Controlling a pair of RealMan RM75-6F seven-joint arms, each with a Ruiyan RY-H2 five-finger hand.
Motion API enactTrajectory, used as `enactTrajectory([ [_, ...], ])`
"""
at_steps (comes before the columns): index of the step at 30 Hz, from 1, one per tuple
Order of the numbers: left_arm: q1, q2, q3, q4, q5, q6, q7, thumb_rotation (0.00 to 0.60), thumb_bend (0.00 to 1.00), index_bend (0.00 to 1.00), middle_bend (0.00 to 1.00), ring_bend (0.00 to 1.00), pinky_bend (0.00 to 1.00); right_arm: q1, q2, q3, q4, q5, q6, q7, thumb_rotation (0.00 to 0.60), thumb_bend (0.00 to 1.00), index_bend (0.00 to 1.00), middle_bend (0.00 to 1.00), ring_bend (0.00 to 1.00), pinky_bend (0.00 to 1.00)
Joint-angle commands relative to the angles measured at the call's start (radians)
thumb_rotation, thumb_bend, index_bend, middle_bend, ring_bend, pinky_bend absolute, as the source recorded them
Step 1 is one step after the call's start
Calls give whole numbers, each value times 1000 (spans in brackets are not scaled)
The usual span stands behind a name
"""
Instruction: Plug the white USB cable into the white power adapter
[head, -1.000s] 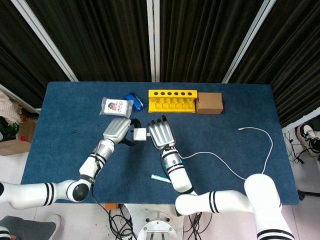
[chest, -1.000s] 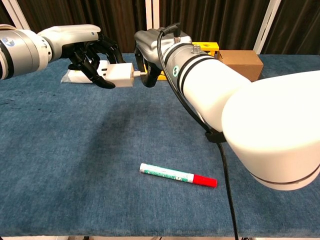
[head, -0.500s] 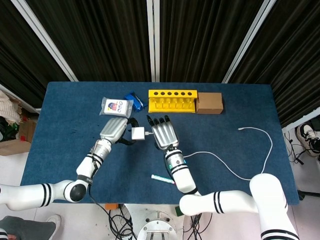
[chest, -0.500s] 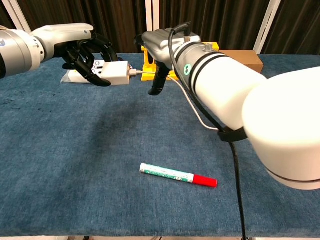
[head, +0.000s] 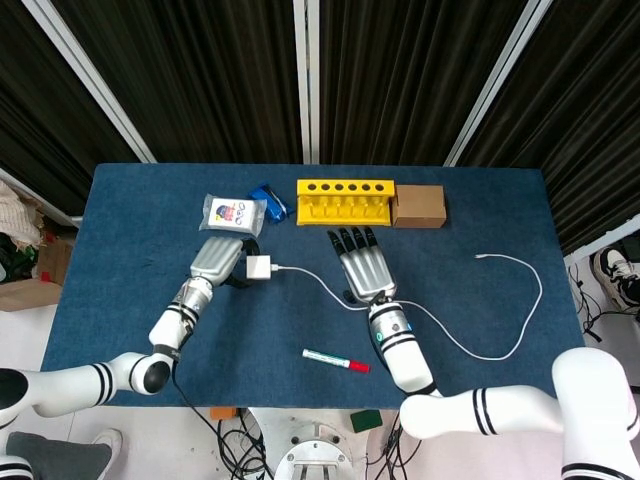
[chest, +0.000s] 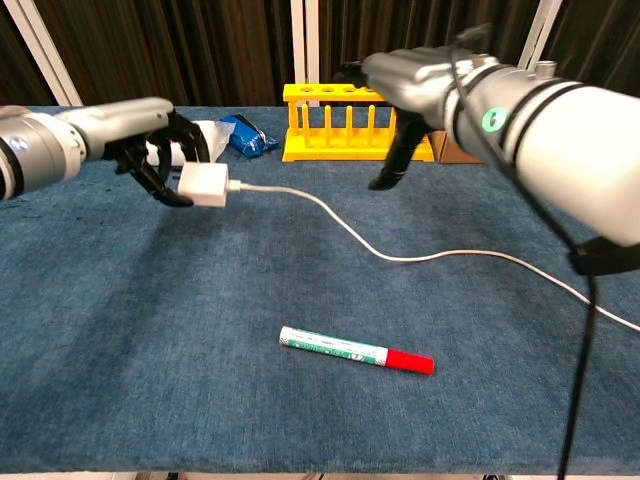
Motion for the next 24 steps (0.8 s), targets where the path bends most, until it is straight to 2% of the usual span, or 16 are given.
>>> enactTrajectory([
  [1,-5,-39,14,58,26,-23,5,600,245,321,273,299,588,-37,51,-23,-43,-38,11,43,600,155,0,86,30,81],
  [3,5,-30,19,54,42,-8,11,600,240,264,221,227,482,-59,84,-31,-63,-62,20,72,600,155,0,86,30,81],
  [5,21,-4,22,28,51,10,16,600,233,233,190,190,415,-85,124,-37,-83,-84,31,104,600,156,0,87,30,81],
  [10,88,106,42,-67,95,114,42,600,225,224,182,182,363,-166,242,-64,-126,-153,56,204,600,173,0,107,30,84],
  [13,152,184,66,-113,135,217,70,600,219,226,183,182,334,-231,348,-99,-129,-226,24,323,600,202,0,123,30,103],
  [17,251,291,110,-132,184,337,82,600,214,230,183,172,311,-323,498,-168,-83,-356,-14,487,600,264,0,122,30,97],
  [24,422,402,178,-102,282,490,-56,600,215,243,183,153,229,-502,580,-277,73,-596,42,843,600,278,0,110,0,37],
])
